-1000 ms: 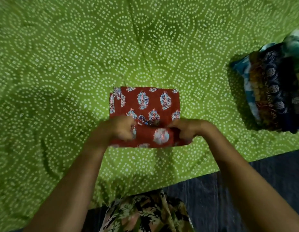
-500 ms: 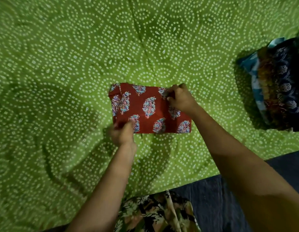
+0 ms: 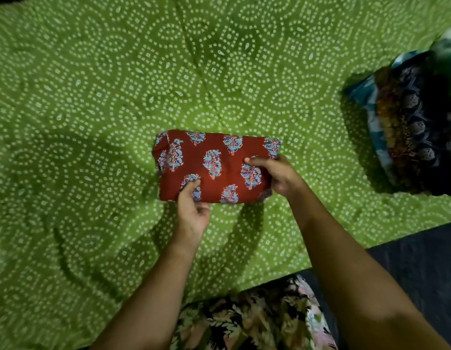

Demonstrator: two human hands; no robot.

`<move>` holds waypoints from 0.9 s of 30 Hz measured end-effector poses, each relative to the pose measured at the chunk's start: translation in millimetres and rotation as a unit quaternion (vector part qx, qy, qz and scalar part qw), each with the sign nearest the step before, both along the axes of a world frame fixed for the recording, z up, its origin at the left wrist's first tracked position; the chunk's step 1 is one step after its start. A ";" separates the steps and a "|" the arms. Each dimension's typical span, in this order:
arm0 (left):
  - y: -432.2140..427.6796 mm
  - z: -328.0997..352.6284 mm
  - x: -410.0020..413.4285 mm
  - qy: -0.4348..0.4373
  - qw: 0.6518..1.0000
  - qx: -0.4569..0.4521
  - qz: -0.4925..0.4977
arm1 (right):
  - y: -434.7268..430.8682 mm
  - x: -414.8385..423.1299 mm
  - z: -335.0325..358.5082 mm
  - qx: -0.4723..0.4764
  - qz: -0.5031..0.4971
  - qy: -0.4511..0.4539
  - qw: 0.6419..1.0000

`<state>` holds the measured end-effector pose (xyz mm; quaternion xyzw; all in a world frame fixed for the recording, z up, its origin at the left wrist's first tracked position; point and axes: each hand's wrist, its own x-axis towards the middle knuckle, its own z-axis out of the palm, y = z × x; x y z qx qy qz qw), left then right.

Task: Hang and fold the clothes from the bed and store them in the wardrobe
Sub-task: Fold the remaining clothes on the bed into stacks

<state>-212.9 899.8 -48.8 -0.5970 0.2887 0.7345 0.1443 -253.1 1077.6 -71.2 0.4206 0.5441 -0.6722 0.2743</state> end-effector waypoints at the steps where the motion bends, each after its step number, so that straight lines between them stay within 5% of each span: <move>1: 5.3 6.7 -4.3 0.022 1.000 0.006 0.008 | 5.2 2.9 7.5 -0.011 -0.019 0.011 1.000; 11: 190.5 97.1 -52.4 0.208 0.969 0.054 -0.125 | 177.2 23.2 144.2 0.026 -0.186 0.184 0.965; 20: 382.9 198.9 -96.6 0.310 0.918 0.130 -0.212 | 340.2 46.0 247.3 0.061 -0.355 0.297 0.884; 22: 402.1 183.7 -98.2 0.295 0.910 0.115 -0.268 | 355.4 51.5 229.8 0.054 -0.375 0.272 0.885; 27: 409.3 119.4 -72.7 0.118 0.876 -0.015 -0.468 | 364.9 63.1 167.3 0.077 -0.273 0.131 0.950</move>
